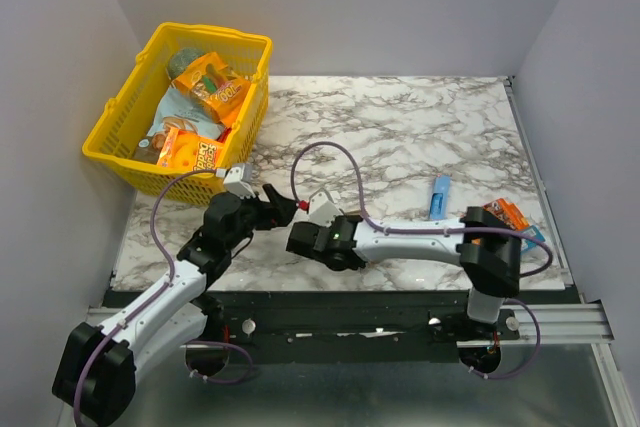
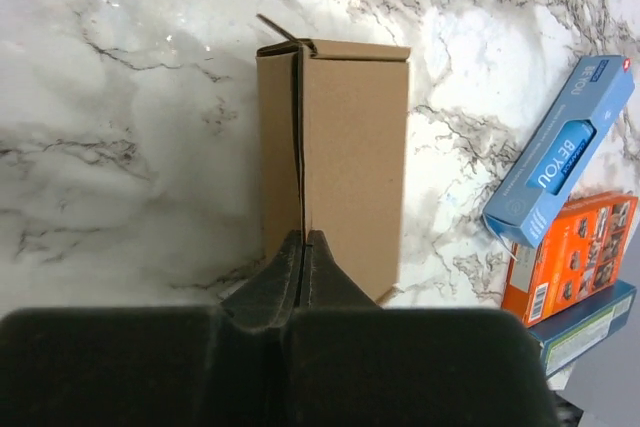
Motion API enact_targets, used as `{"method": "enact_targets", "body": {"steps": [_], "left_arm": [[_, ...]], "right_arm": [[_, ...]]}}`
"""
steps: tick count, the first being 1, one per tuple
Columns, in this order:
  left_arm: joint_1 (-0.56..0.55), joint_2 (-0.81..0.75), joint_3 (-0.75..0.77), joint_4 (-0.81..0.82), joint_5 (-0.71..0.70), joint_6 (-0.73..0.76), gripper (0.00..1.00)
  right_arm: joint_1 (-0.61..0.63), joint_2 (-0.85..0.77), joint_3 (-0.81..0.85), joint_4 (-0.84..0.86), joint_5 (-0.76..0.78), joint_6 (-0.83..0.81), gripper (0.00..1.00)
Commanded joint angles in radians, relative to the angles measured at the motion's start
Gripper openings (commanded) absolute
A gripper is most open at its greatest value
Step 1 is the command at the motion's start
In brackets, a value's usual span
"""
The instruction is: Fold the paper box
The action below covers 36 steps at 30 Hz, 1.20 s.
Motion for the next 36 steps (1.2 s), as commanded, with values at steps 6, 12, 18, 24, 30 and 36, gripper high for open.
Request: {"method": "enact_targets", "body": {"steps": [6,12,18,24,30,36], "left_arm": [[0.017,-0.045,-0.054,0.145,0.099,0.060,0.93],[0.019,-0.053,-0.133,0.394,0.329,0.101,0.93],[0.010,-0.029,-0.193,0.674,0.538,0.051,0.93],[-0.018,-0.019,-0.186,0.702,0.604,0.048,0.95],[-0.049,-0.019,-0.163,0.699,0.634,0.051,0.97],[-0.127,0.031,-0.121,0.642,0.677,0.089,0.97]], "right_arm": [[-0.097,-0.365,-0.122,0.232,-0.422,-0.223,0.01],[-0.258,-0.488,-0.251,0.394,-0.796,-0.350,0.01],[-0.450,-0.607,-0.309,0.438,-1.265,-0.472,0.01],[-0.577,-0.652,-0.334,0.437,-1.581,-0.512,0.01],[-0.610,-0.655,-0.331,0.432,-1.743,-0.529,0.01],[-0.622,-0.646,-0.326,0.426,-1.826,-0.542,0.01]]}}
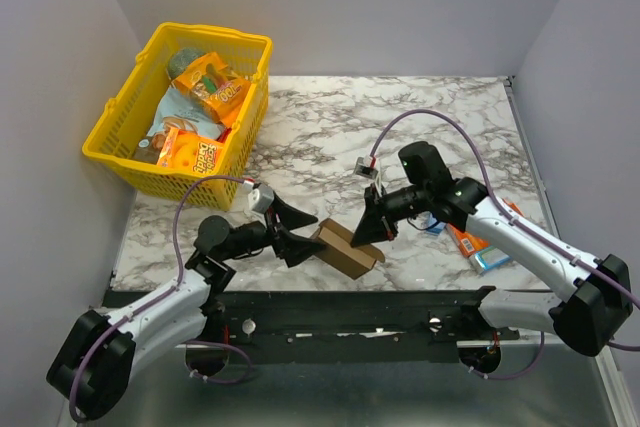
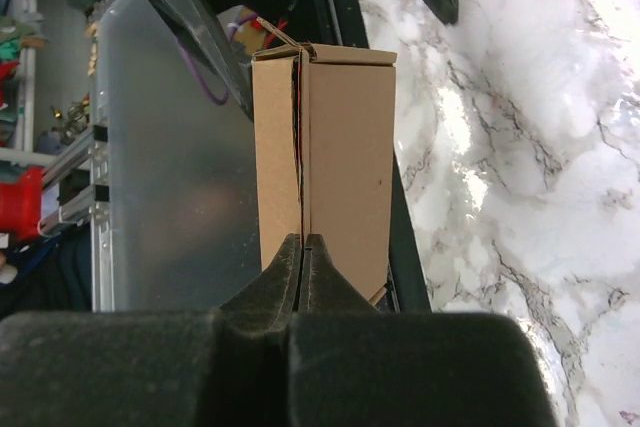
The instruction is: Fold the paper box
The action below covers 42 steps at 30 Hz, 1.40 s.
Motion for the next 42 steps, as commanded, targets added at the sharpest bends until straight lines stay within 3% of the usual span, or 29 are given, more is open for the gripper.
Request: {"method": "enact_targets", "body": {"steps": [1,6,7,10,15,18,20,23,24,25,27,32,37,42], "left_arm": [[-0.061,0.046,0.053,-0.024,0.084,0.037,0.97],[-0.091,0.081,0.078,-0.046,0.099,0.052,0.88],[-0.092,0.093,0.081,-0.041,0.105,0.051,0.77],[-0.095,0.129,0.095,-0.021,0.132,0.034,0.58],[-0.112,0.167,0.102,0.009,0.153,0.014,0.36],[-0.126,0.176,0.108,-0.003,0.149,0.014,0.29],[-0.127,0.164,0.107,-0.023,0.132,0.028,0.24],[-0.129,0.103,0.101,-0.096,0.057,0.083,0.16],[-0.129,0.080,0.096,-0.144,0.029,0.103,0.15],[-0.130,0.034,0.095,-0.167,-0.017,0.117,0.13],[-0.130,-0.006,0.078,-0.196,-0.058,0.143,0.13],[-0.133,-0.094,0.056,-0.244,-0.140,0.174,0.13],[-0.133,-0.051,0.073,-0.258,-0.125,0.174,0.13],[-0.133,-0.046,0.073,-0.245,-0.117,0.166,0.13]], "right_arm": [[-0.012,-0.001,-0.006,0.005,-0.126,-0.025,0.01],[-0.012,0.016,0.000,-0.012,-0.131,-0.045,0.01],[-0.012,0.022,0.002,-0.021,-0.136,-0.048,0.01],[-0.012,0.045,0.008,-0.041,-0.122,-0.067,0.01],[-0.012,0.062,0.025,-0.052,-0.105,-0.068,0.01],[-0.012,0.048,0.034,-0.040,0.007,-0.047,0.01],[-0.015,0.019,0.040,-0.011,0.187,0.017,0.06],[-0.038,-0.024,0.057,-0.009,0.378,0.106,0.36],[-0.043,-0.037,0.057,-0.012,0.425,0.152,0.59],[-0.047,-0.056,0.049,-0.012,0.488,0.169,0.69],[-0.052,-0.114,0.040,-0.013,0.539,0.185,0.80],[-0.052,-0.185,-0.018,-0.067,0.590,0.171,0.79],[-0.052,-0.235,-0.069,-0.008,0.481,0.145,0.70],[-0.052,-0.216,-0.076,-0.006,0.484,0.110,0.59]]}}
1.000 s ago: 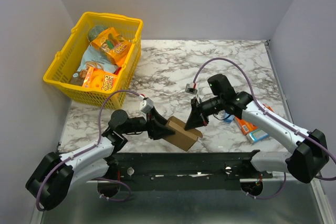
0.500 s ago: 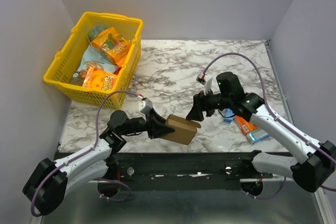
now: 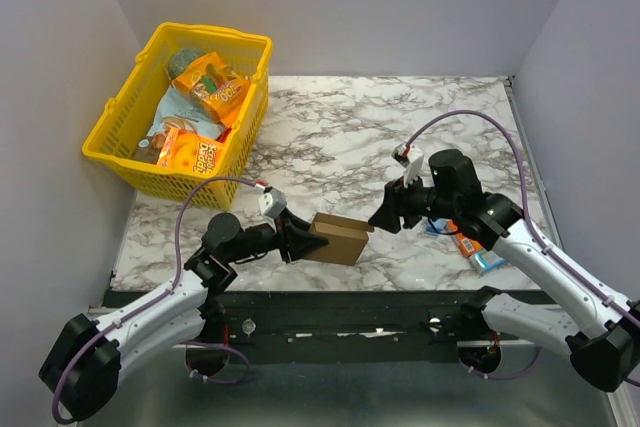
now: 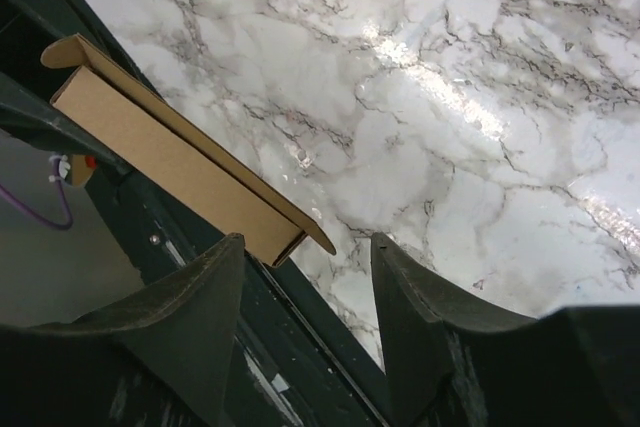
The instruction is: Fold the paper box
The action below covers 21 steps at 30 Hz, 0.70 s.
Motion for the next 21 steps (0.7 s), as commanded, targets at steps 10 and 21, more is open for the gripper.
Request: {"method": "enact_targets", "body": {"steps": [10,21], "left_arm": [[-0.008,-0.007,0.005,0.000,-0.007,0.008,0.13],[-0.008,-0.011,0.000,-0.002,-0.008,0.009,0.13]], "right_arm": [[-0.001,0.078,-0.040,0.077,-0.120,-0.085,0.52],[-0.001,0.118,-0.040,0.072,-0.160,-0.094,0.38]]}}
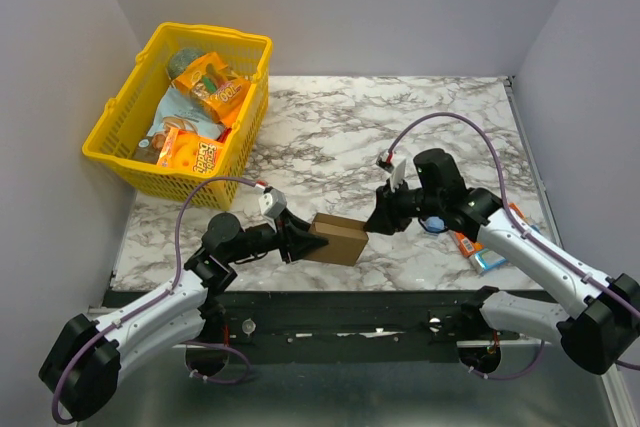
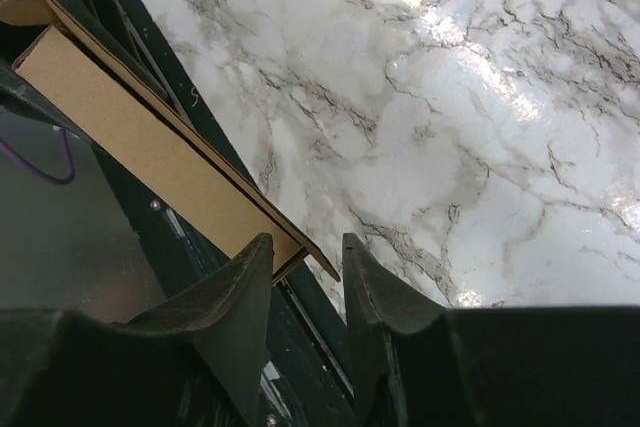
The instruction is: Fold the paper box
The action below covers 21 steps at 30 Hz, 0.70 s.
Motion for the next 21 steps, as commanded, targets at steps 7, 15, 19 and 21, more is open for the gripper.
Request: {"method": "enact_targets", "body": {"steps": [7,15,19,21], "left_arm": [[-0.006,-0.013,0.000,0.008,-0.009,0.013,0.13],[-0.004,-0.018,0.002,0.005,-0.011,0.014,0.13],[-0.007,-0.019,0.000,0.002,-0.011,0.014,0.13],[-0.007,-0.019,0.000,0.002,-0.009,0.014,0.13]], "right_arm": [[-0.001,0.011,0.007,-0.021,-0.006,-0.013,0.28],[-0.001,0.040,0.038,-0.084,0.048,-0.007,0.27],[0.000,0.042,0.038,-0.090,0.050,-0.010,0.24],[-0.001,0.041,0.038,-0.089,0.056,-0.008,0.24]]}}
